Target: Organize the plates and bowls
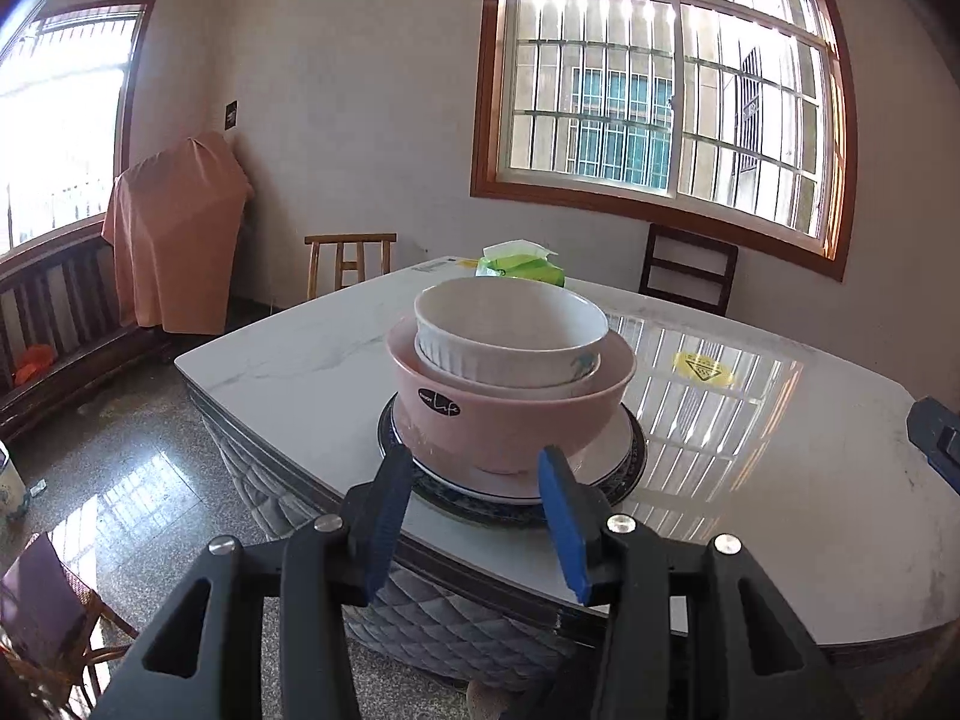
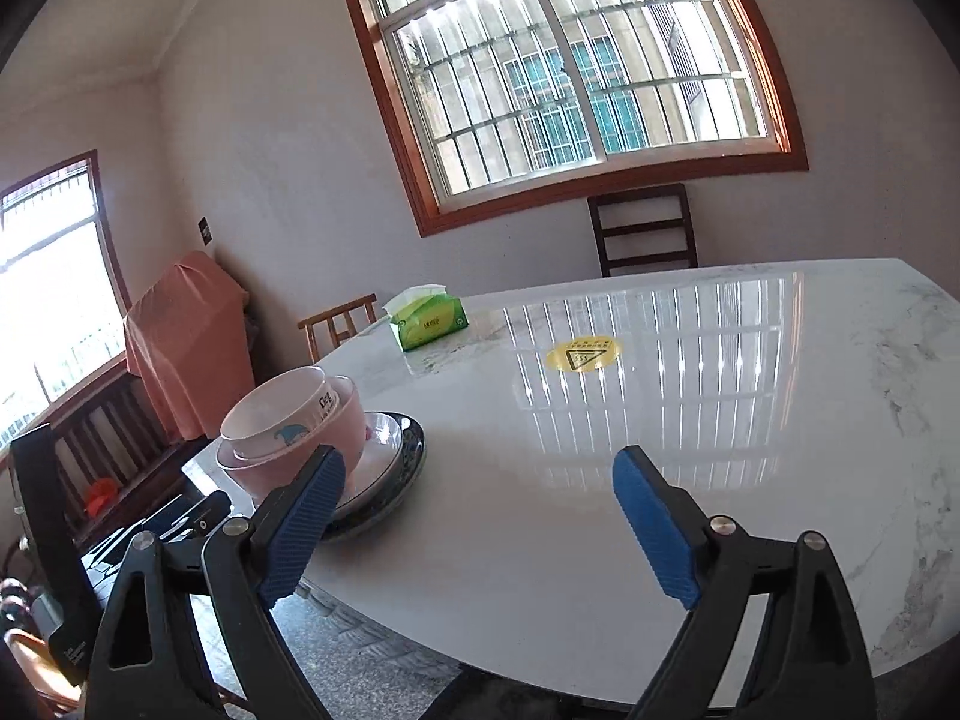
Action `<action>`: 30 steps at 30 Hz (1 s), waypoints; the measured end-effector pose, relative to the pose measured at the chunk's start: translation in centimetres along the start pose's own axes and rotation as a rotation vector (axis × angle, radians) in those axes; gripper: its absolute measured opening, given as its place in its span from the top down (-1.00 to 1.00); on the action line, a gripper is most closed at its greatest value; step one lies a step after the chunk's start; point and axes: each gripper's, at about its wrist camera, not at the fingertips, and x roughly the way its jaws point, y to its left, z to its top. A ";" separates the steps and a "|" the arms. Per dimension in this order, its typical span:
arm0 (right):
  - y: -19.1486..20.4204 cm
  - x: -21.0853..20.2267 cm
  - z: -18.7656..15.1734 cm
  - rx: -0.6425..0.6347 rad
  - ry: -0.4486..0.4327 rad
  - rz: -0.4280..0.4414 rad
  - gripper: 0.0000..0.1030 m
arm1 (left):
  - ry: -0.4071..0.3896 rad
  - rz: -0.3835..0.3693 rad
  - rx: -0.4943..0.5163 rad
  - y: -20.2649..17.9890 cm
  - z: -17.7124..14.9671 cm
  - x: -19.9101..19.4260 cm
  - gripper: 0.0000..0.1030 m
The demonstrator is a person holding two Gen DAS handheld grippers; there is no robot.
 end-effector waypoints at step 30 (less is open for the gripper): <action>6.2 -3.6 -1.4 -0.201 -0.140 0.049 -0.99 | -0.021 -0.066 0.086 -0.2 1.5 -5.4 -0.27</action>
